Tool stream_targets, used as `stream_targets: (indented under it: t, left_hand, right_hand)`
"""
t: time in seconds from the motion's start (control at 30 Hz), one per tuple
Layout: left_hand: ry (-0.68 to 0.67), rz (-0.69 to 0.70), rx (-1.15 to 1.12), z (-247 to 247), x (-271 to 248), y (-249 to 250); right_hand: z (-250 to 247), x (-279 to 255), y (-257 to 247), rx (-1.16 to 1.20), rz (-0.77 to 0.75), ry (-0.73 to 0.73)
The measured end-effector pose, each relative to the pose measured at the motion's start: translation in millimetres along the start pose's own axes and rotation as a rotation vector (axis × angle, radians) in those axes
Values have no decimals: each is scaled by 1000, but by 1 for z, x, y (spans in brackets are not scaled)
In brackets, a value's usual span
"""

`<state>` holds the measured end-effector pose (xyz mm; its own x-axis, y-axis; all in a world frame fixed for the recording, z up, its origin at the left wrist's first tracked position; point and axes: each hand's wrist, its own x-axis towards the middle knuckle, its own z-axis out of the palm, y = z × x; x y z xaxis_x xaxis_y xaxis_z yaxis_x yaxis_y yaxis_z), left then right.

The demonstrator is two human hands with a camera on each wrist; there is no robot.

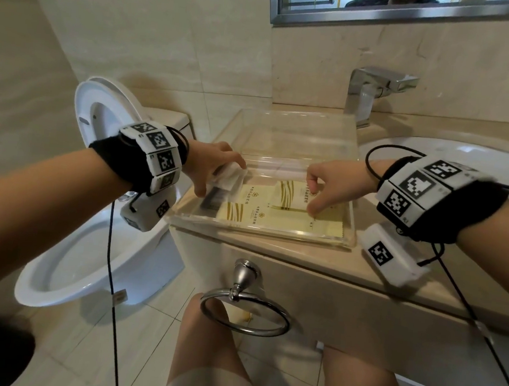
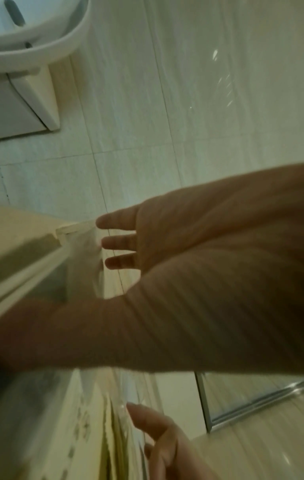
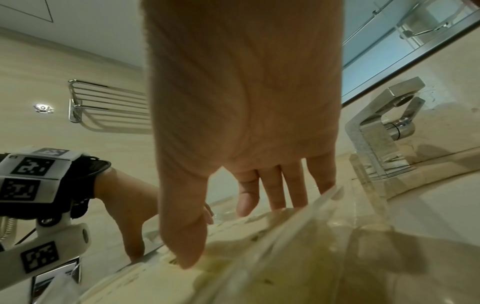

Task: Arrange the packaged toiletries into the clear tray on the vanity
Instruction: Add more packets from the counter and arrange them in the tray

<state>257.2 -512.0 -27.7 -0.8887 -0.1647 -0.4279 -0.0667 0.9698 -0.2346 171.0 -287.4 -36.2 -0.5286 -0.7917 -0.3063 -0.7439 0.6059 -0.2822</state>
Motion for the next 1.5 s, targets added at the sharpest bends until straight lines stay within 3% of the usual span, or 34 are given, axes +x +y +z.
stream_targets:
  t: [0.27, 0.43, 0.77, 1.03, 1.3, 1.5]
  left_hand:
    - [-11, 68, -66, -16, -9, 13]
    - [-43, 64, 19, -2, -6, 26]
    - [-87, 90, -88, 7, -9, 13]
    - [30, 155, -256, 12, -12, 13]
    - [44, 191, -24, 19, -12, 17]
    - [41, 208, -12, 18, -12, 11]
  right_hand:
    - [0, -2, 3, 27, -23, 14]
    - [0, -3, 4, 31, -31, 22]
    - [1, -5, 9, 20, -24, 21]
    - [2, -3, 5, 14, -38, 3]
    - [3, -4, 4, 7, -25, 0]
    - [3, -6, 4, 4, -13, 10]
